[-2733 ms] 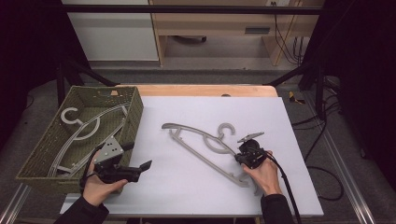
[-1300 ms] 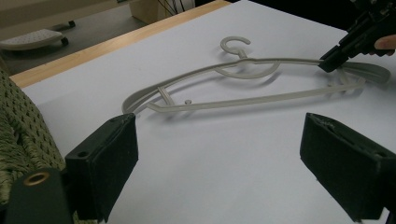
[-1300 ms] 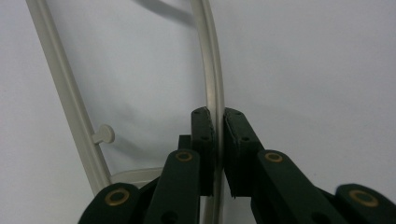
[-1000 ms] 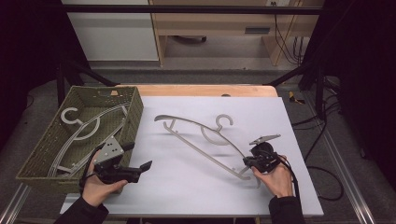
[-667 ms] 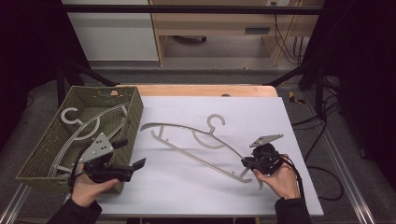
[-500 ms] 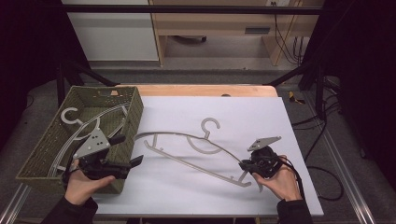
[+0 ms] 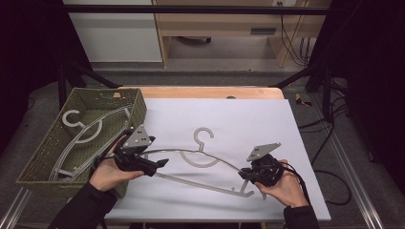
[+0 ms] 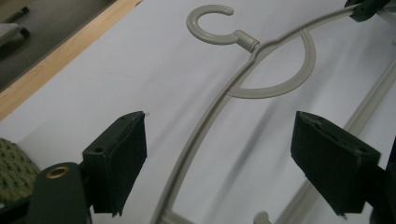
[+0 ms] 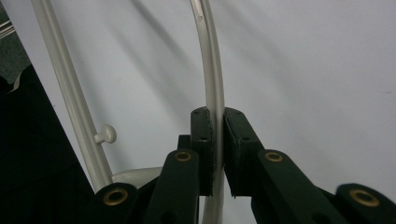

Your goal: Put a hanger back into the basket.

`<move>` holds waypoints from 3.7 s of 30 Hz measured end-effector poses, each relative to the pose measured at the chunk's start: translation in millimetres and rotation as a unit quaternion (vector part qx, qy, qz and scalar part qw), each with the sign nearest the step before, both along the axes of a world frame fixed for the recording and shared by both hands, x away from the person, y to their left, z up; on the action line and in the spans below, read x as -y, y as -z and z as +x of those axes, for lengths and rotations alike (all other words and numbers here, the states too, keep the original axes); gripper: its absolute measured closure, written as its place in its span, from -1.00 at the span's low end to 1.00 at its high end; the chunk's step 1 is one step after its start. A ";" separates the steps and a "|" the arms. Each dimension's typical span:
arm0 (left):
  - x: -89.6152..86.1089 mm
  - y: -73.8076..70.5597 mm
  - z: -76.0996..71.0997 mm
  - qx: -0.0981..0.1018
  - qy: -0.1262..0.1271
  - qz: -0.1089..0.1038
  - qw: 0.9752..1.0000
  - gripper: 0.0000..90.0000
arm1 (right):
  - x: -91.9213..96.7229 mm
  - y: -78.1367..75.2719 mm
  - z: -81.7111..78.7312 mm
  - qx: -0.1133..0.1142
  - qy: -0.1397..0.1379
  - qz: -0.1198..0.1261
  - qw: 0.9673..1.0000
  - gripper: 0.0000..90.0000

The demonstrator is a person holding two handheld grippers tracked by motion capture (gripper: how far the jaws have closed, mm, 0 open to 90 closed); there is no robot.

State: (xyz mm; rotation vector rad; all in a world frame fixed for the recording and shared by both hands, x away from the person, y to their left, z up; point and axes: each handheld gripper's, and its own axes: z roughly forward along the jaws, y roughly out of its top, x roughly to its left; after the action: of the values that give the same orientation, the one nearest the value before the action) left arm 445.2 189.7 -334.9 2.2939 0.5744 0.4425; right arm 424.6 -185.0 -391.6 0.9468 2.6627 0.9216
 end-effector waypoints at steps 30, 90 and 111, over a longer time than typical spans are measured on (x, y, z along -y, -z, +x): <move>32.6 37.7 15.5 -0.041 0.078 0.172 0.981 0.74 | -5.8 4.0 -2.3 0.009 -0.044 -0.013 0.999 0.83; -46.1 -41.0 -1.9 0.070 -0.161 -0.040 0.984 0.84 | 64.4 8.4 -2.9 0.173 0.180 0.173 0.953 -0.91; -151.2 -60.1 6.1 0.092 -0.244 -0.034 0.965 0.84 | 64.0 6.3 -4.6 0.177 0.187 0.176 0.950 -0.95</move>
State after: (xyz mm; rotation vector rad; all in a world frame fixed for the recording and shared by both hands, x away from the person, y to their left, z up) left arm 451.3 340.9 -274.8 2.0039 1.0448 0.8472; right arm 420.0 -249.0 -397.9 1.1720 1.9695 1.3427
